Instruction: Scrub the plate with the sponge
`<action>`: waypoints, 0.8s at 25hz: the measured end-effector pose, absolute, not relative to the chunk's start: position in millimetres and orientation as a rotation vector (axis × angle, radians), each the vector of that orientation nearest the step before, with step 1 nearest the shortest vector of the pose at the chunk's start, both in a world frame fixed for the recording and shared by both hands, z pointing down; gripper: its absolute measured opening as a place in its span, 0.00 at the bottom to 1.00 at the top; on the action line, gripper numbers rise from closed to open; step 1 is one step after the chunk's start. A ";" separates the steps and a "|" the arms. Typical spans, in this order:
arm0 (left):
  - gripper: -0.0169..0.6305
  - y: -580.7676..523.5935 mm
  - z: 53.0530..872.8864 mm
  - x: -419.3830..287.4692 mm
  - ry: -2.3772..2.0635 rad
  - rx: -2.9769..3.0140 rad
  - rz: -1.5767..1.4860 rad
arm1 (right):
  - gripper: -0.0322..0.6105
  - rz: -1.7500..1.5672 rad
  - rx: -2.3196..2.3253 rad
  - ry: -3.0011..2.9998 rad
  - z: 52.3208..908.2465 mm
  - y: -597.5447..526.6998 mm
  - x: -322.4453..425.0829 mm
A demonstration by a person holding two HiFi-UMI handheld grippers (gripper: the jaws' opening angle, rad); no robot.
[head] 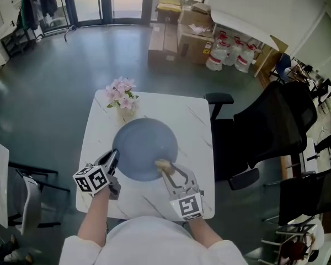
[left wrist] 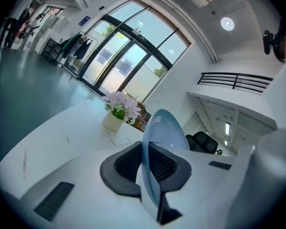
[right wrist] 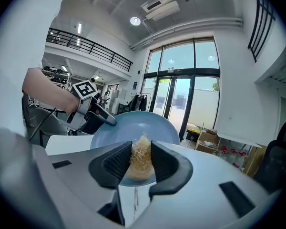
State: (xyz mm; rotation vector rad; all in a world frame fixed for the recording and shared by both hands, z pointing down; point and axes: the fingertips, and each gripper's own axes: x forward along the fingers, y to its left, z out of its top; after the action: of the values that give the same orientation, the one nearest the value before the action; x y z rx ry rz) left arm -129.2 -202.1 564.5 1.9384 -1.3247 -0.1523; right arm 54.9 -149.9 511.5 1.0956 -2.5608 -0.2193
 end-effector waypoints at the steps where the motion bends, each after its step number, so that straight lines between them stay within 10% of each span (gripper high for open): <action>1: 0.09 -202.6 566.8 -129.7 -1.325 1.932 -0.150 | 0.26 -0.225 1.100 -2.565 509.6 -150.3 55.6; 20: 0.09 -212.8 639.7 -127.0 -1.287 1.771 -0.014 | 0.26 -0.175 1.262 -2.548 493.7 -144.9 89.1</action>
State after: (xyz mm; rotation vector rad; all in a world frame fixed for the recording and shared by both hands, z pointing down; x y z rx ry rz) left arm -127.0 -212.8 639.7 1.7710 -1.2870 -0.0140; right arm 89.1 -144.9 493.7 1.2622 -2.5481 -0.1754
